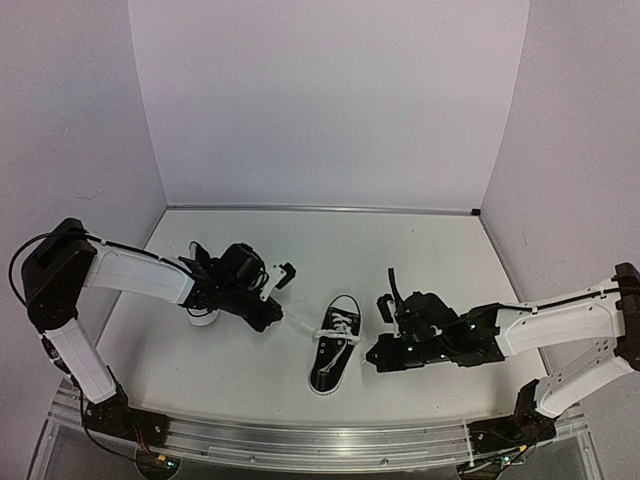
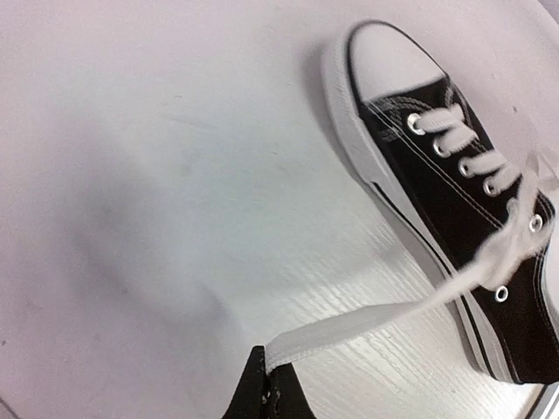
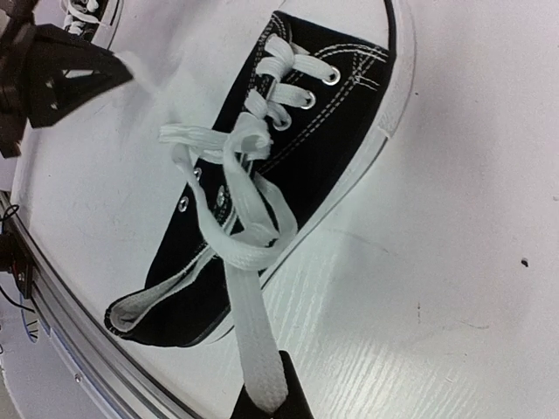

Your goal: Tie the shoes

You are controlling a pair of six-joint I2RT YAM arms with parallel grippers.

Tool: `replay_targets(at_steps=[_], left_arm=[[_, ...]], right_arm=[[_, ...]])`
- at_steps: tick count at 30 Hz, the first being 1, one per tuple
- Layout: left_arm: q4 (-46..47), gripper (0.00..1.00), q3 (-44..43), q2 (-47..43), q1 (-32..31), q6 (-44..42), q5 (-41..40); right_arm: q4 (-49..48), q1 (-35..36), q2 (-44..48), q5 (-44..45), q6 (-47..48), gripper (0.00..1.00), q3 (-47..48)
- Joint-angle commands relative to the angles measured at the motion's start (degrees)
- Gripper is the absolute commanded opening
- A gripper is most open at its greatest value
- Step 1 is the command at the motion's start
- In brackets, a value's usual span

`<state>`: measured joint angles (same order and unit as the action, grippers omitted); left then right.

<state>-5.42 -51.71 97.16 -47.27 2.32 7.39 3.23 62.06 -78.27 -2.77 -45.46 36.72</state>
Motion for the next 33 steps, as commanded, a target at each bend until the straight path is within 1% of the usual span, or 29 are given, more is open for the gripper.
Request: replay_targets(at_steps=[1, 5, 6, 9, 11, 13, 16, 18, 21, 26, 28, 33], left_arm=[[0.7, 0.0, 1.9, -4.6, 2.2, 7.2, -4.1], [-1.3, 0.0, 3.0, -5.8, 3.5, 10.8, -6.6], [-2.1, 0.0, 3.2, -6.1, 3.9, 12.2, -9.0], [-5.0, 0.0, 3.6, -7.5, 5.7, 16.2, -12.5], [-4.2, 0.0, 4.6, -8.8, 6.0, 16.1, -10.0], [-0.3, 0.0, 5.9, -8.9, 5.0, 16.0, -4.5], [4.0, 0.0, 5.6, -5.5, 1.7, 15.1, 0.7], [5.1, 0.0, 4.6, -2.2, -0.5, 14.6, 2.4], [8.3, 0.0, 4.8, 0.3, -2.7, 15.0, 4.6], [13.7, 0.0, 6.4, 1.6, -5.4, 17.1, 7.2], [16.1, 0.0, 6.7, 2.4, -5.9, 18.0, 9.2], [21.3, 0.0, 6.3, 5.0, -6.7, 20.7, 11.5]], right_arm=[[4.1, 0.1, 3.5, 3.1, -2.5, 0.0, -2.7], [6.0, 0.1, 5.8, 4.9, -4.3, 0.0, -4.7], [6.7, 0.1, 6.7, 5.8, -5.0, 0.0, -5.0], [11.7, 0.1, 9.7, 9.7, -7.9, 0.0, -5.7], [12.7, -0.1, 11.5, 11.0, -9.8, 0.0, -6.9], [9.6, 0.0, 10.8, 10.9, -9.8, 0.0, -7.3], [5.7, -0.1, 2.2, 9.6, -6.6, 0.0, -3.2], [3.7, 0.0, -3.6, 8.8, -3.8, 0.0, 1.1], [1.7, -0.6, -10.4, 8.4, -1.9, 0.0, 4.6], [-1.8, -2.3, -16.4, 6.5, 1.7, 0.0, 8.8], [-2.7, -2.9, -18.2, 5.9, 2.9, 0.0, 9.9], [-5.5, -4.2, -21.2, 4.3, 4.9, 0.0, 12.6]])
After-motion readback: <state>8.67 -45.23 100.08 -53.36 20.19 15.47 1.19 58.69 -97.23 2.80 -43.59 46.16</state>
